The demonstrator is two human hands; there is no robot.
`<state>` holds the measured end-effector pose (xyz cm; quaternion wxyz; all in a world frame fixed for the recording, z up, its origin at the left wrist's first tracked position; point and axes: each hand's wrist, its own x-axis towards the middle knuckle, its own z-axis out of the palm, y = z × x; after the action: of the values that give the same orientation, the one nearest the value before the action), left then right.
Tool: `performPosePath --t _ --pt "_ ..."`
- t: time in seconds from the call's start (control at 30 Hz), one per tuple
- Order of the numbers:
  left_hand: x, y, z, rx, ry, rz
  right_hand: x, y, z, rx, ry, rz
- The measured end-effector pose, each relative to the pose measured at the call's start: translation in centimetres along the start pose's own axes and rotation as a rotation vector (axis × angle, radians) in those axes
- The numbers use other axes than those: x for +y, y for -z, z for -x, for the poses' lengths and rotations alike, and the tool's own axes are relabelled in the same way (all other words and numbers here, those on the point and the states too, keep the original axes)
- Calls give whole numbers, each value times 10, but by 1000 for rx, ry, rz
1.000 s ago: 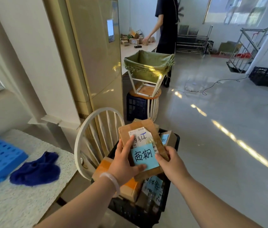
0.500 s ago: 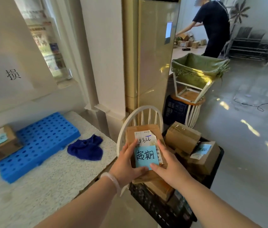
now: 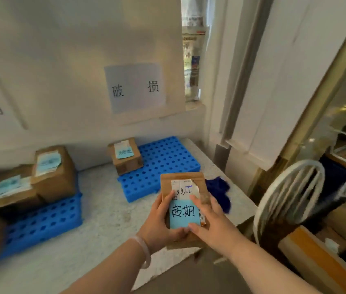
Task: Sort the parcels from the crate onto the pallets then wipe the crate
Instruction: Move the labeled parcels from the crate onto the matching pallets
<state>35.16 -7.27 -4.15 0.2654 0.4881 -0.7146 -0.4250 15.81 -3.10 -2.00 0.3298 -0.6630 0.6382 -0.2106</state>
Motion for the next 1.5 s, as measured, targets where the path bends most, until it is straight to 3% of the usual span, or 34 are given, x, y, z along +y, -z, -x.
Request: performPosePath --t 0.17,0.43,0.93,1.1,1.27,1.5 --pt "-68 103 36 147 127 46 -87 -80 -63 -123 89 60" --pt "-148 226 86 310 263 38 -185 -196 -127 -246 227 -84" --pt "-175 403 108 430 305 -102 -333 -263 -208 -291 472 -122" --pt "-190 457 101 428 404 -189 -373 -284 -246 -384 442 -105" --pt "-221 490 84 477 472 -122 -395 -301 -282 -496 432 42" --pt "-264 507 62 490 473 -75 -401 -345 -324 -502 333 180"
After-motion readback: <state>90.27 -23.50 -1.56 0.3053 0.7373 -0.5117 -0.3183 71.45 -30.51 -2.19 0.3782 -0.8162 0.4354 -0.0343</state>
